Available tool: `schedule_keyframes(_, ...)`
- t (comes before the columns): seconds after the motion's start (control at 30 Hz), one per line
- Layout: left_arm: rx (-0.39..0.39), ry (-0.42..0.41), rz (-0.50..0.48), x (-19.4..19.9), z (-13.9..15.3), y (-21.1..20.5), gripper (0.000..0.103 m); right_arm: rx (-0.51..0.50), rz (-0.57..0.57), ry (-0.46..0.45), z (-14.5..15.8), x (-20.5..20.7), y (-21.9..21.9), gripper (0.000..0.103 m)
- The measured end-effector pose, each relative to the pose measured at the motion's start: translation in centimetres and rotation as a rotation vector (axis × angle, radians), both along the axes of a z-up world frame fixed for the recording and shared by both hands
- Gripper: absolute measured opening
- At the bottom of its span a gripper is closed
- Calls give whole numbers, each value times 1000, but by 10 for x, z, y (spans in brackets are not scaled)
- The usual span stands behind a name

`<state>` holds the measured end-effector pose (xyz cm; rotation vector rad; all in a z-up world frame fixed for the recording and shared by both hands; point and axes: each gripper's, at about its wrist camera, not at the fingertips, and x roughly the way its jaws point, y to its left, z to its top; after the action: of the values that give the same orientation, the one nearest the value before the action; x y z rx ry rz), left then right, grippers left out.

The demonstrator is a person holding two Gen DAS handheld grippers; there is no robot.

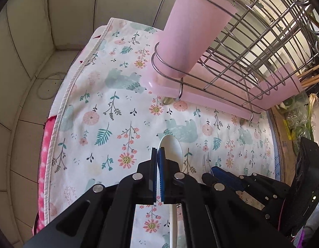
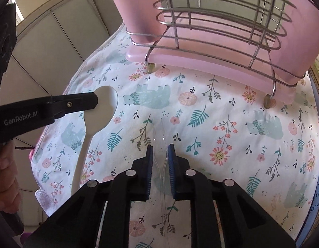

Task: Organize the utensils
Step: 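Close the left gripper on the white spoon while the right gripper closes on the clear fork, then lift the white spoon with the left gripper while the right gripper lifts the clear fork above the holder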

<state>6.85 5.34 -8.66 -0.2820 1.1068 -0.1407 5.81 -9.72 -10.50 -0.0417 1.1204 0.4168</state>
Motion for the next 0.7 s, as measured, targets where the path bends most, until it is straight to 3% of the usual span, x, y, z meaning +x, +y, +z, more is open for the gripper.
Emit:
schedule_keyframes(0.27, 0, -67, 32, -12, 21, -2, 1, 142, -50, -118, 44, -22, -41, 15)
schedule_keyframes(0.5, 37, -185, 15, -27, 54, -15, 1, 267, -89, -233, 83, -40, -75, 15)
schedule_keyframes(0.7, 27, -275, 2, -36, 78, -21, 1, 316, -115, -301, 106, -44, -89, 15)
